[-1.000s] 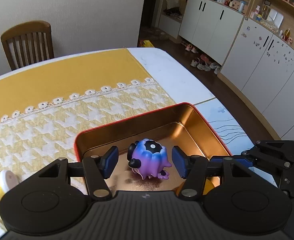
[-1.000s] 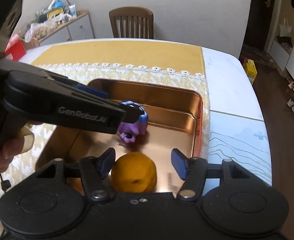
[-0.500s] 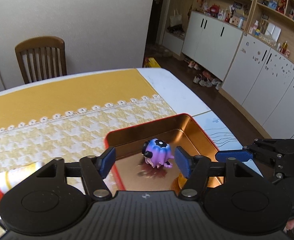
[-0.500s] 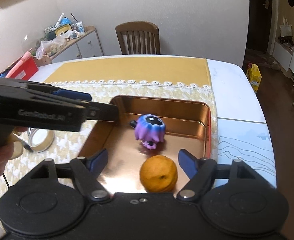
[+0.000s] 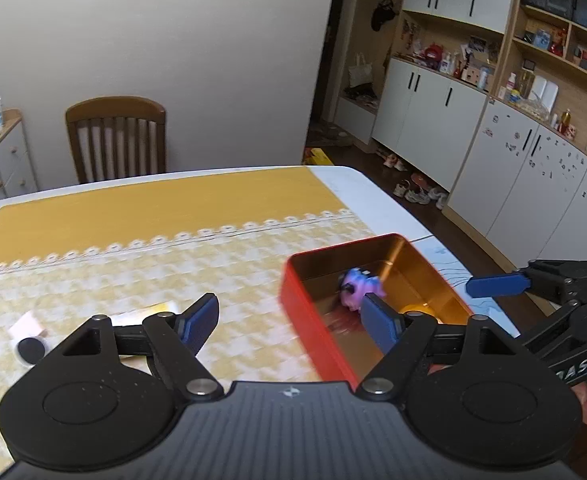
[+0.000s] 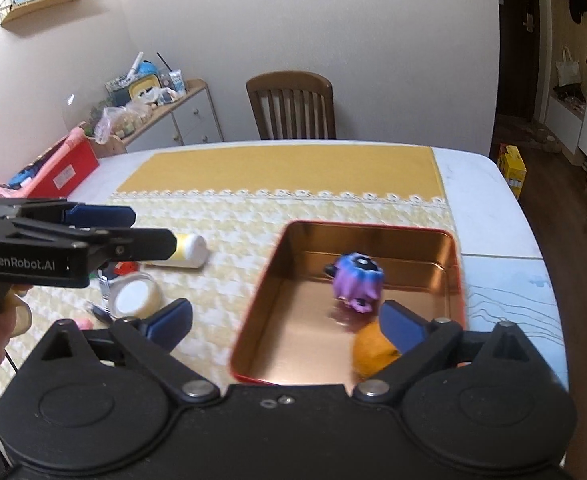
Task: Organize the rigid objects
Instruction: 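Open both grippers to drop the toy and orange in the tin, withdraw, then grasp the pink lip balm tube with the left gripper while the right gripper grasps the nail clipper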
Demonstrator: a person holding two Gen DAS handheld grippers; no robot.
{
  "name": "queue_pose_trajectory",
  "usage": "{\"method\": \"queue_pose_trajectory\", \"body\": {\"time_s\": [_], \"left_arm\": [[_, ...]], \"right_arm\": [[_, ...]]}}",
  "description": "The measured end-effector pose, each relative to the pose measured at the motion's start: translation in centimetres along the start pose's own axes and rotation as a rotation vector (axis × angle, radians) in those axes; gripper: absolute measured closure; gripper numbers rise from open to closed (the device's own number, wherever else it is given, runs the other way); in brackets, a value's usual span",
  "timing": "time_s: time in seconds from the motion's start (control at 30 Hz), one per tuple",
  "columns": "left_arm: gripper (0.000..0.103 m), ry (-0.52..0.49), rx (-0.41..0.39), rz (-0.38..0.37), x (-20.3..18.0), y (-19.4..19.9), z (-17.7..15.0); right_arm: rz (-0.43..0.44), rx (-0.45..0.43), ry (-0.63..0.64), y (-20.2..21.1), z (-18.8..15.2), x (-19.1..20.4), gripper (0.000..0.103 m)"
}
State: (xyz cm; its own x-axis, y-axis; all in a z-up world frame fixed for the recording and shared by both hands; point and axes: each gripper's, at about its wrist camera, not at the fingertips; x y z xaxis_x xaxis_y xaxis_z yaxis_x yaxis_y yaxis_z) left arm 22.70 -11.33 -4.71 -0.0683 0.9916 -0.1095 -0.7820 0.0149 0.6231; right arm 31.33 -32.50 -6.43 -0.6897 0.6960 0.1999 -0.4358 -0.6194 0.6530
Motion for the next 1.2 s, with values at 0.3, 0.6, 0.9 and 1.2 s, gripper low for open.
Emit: {"method": "queue_pose_trajectory", "body": {"time_s": [0.3,0.6,0.9,1.2], "left_arm": [[0.019,0.020,-0.036,0.063,6.5,4.1,-2.5],[0.019,0.067,-0.018,0.115,13.5,6.2,-5.1],[0.019,0.035,0.020,0.126,18.0,6.8,-9.0],[0.019,-0.081,0.069,0.104,17.8,5.7,-13.1]], "right_arm": [[0.000,0.002,-0.010,-1.0,-0.7,6.0,0.000],[0.005,-0.001,-0.014,-2.5,-1.7,11.9,0.000],[-0.007,0.048,-0.026,-5.5,-2.3,15.6,0.000],[-0.029,0.115,-0.025,-9.7,-3.0,19.1,0.001]]}}
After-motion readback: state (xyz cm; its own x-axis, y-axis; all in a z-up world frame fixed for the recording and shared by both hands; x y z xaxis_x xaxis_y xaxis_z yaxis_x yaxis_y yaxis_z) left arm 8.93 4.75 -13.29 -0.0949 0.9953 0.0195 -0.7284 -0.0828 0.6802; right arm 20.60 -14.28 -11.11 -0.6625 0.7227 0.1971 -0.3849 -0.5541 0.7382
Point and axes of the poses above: each gripper's, at about its wrist camera, not at the fingertips, and y roughly against the way its jaws point, x to its left, z to its top, and after that the axes turned 2 degrees about -y, right-handed
